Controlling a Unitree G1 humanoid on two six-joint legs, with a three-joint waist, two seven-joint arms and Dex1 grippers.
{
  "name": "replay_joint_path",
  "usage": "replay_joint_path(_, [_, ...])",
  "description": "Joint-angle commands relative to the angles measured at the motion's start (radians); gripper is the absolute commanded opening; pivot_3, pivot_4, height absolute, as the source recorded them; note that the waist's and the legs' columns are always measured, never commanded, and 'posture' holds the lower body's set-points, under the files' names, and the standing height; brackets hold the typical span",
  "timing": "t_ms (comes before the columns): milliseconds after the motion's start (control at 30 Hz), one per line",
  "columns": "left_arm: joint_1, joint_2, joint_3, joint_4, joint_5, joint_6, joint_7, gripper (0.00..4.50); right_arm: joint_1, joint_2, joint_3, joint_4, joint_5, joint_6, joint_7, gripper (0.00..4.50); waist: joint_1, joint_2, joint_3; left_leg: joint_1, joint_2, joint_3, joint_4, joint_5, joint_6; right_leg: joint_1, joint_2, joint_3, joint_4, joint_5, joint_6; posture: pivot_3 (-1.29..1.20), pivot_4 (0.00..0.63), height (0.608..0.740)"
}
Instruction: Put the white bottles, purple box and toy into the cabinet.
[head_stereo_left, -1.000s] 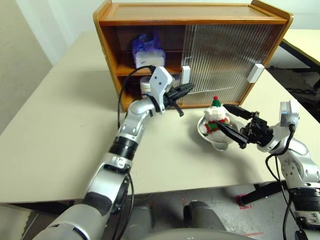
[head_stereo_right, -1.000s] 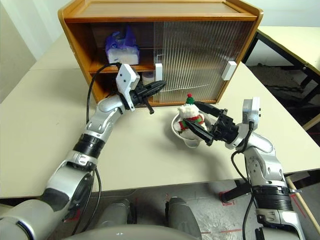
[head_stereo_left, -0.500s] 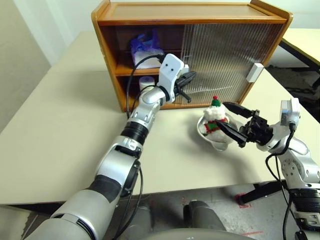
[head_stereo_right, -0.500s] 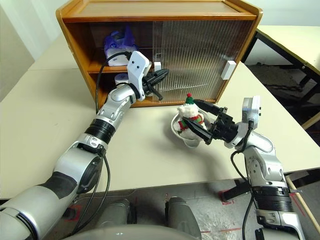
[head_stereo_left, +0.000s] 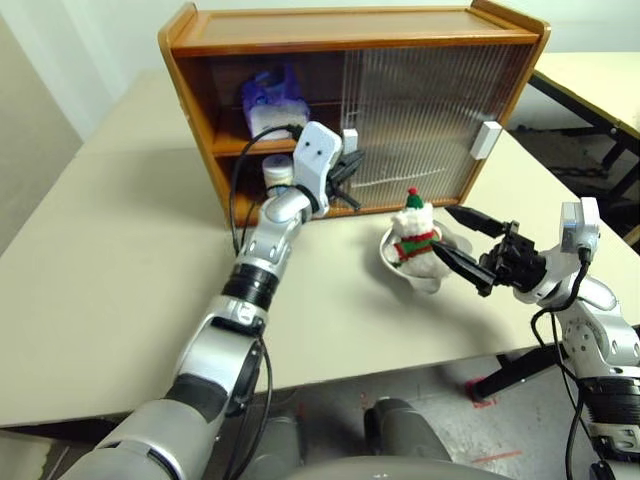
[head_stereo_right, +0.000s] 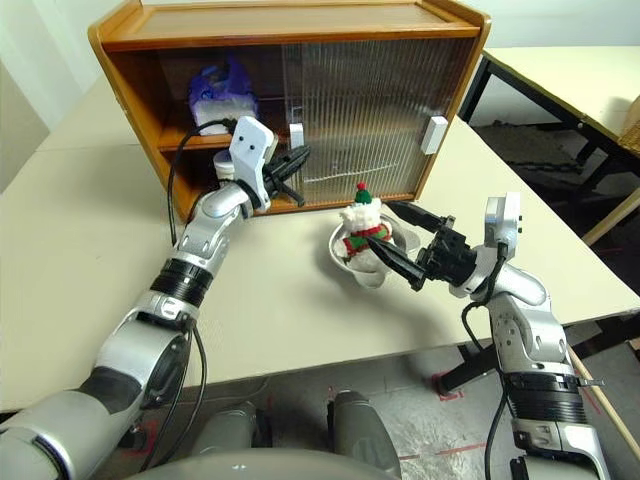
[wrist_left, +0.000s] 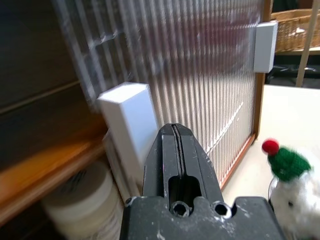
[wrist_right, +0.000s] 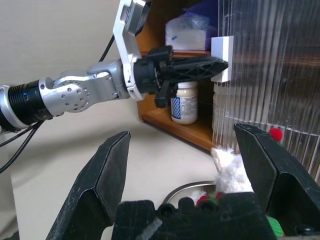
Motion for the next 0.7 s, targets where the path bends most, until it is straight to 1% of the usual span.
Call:
replay_joint_path(33, [0.026, 0.038, 0.053, -0.03, 0.002, 0.042, 0.052, 0.04, -0.012, 0.001, 0.0, 0.014, -0.005, -0.006, 0.006, 4.5, 0.0, 0.0, 0.0, 0.002, 0.0, 0.0, 0.0, 0.0, 0.0, 0.001, 0.0, 0.001, 0.0, 0.0, 0.0, 0.05, 0.0, 0.74])
replay_joint_path(200, [0.034, 0.039, 0.049, -0.059, -0.022, 0.022, -0.004, 0.04, -0.02, 0.0, 0.002, 0.015, -0.006, -0.001, 0.007, 4.5, 0.001, -0.001, 0.001, 0.006, 0.0, 0.0, 0.0, 0.0, 0.0, 0.004, 0.001, 0.002, 0.001, 0.003, 0.001, 0.05, 0.0, 0.74])
replay_joint_path(400, [0.077, 0.014, 0.012, -0.154, -0.082, -0.048, -0.162, 0.04, -0.008, 0.001, -0.001, 0.011, -0.004, -0.003, 0.008, 4.5, 0.004, -0.001, 0.0, 0.005, 0.0, 0.0, 0.0, 0.0, 0.0, 0.004, 0.002, 0.001, 0.0, 0.003, 0.0, 0.05, 0.0, 0.74])
replay_joint_path(467, [0.078, 0.009, -0.006, -0.16, -0.074, -0.058, -0.189, 0.04, -0.003, 0.002, -0.002, 0.011, -0.004, -0.004, 0.007, 4.5, 0.005, -0.001, 0.0, 0.004, 0.0, 0.0, 0.0, 0.0, 0.0, 0.004, 0.001, 0.002, 0.0, 0.001, 0.0, 0.05, 0.0, 0.74])
replay_joint_path(567, [0.048, -0.017, -0.031, -0.114, -0.045, -0.069, -0.188, 0.04, -0.001, 0.004, -0.001, 0.009, -0.004, -0.004, 0.006, 4.5, 0.006, -0.001, 0.0, 0.003, -0.001, 0.0, 0.0, 0.0, 0.0, 0.004, 0.001, 0.003, -0.001, -0.002, 0.002, 0.05, 0.0, 0.74])
replay_joint_path(700, [-0.025, -0.05, -0.038, 0.008, 0.005, -0.052, -0.117, 0.04, -0.003, 0.005, 0.0, 0.009, -0.005, -0.004, 0.005, 4.5, 0.008, -0.001, 0.0, -0.001, -0.002, -0.001, 0.0, 0.0, 0.003, 0.002, -0.001, 0.003, -0.004, -0.003, 0.002, 0.04, 0.0, 0.74])
